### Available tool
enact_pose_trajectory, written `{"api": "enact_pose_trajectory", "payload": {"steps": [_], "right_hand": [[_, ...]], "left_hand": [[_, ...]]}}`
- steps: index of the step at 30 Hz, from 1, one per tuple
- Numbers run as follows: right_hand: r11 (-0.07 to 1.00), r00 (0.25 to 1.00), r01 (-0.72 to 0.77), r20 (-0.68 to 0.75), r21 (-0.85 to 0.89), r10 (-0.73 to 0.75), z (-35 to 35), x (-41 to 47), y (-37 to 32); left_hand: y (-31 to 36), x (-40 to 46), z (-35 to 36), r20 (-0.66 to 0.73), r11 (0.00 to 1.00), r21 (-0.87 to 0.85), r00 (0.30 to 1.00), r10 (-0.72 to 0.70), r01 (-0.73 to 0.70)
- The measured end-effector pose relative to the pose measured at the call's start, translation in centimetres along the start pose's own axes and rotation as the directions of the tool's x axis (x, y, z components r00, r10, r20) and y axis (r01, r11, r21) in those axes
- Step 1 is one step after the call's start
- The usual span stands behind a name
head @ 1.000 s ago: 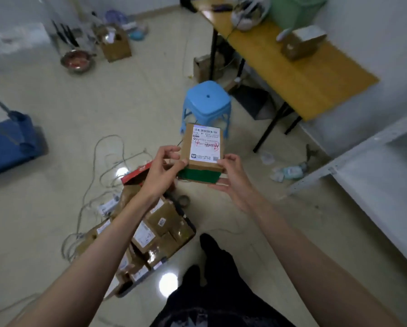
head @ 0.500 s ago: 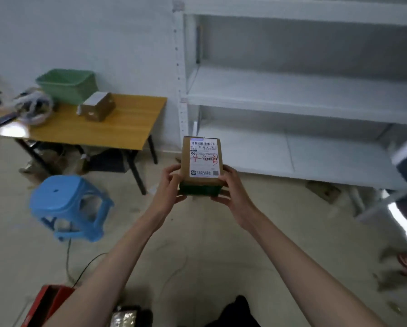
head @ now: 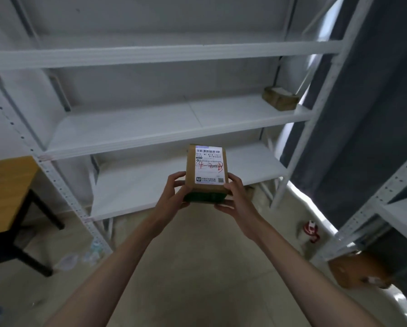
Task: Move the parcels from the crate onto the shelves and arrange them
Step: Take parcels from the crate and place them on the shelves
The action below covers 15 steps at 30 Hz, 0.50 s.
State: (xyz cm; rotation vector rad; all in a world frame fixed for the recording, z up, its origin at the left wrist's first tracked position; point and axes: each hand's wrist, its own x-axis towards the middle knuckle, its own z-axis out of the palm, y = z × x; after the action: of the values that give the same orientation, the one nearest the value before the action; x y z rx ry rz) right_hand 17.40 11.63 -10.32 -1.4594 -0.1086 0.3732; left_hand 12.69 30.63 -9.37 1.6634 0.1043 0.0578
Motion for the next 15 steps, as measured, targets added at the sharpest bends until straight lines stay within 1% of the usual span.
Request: {"api": "enact_pose_trajectory", "payload": {"steps": [9, 15], "right_hand": [[0.998, 0.992, 0.068, -0.104, 0.012, -0.067, -10.2, 3.9, -3.0], [0.996, 0.982, 0.085, -0.17, 0.024, -0.079, -15.5, 7.5, -3.6]], "left_hand": [[2.9, 8.4, 8.6, 0.118, 1.0, 0.012, 0.993, 0.021, -0.022], [2.4, 15.2, 12.9, 0.187, 0.999, 0.018, 0.982, 0.031, -0.035]]}}
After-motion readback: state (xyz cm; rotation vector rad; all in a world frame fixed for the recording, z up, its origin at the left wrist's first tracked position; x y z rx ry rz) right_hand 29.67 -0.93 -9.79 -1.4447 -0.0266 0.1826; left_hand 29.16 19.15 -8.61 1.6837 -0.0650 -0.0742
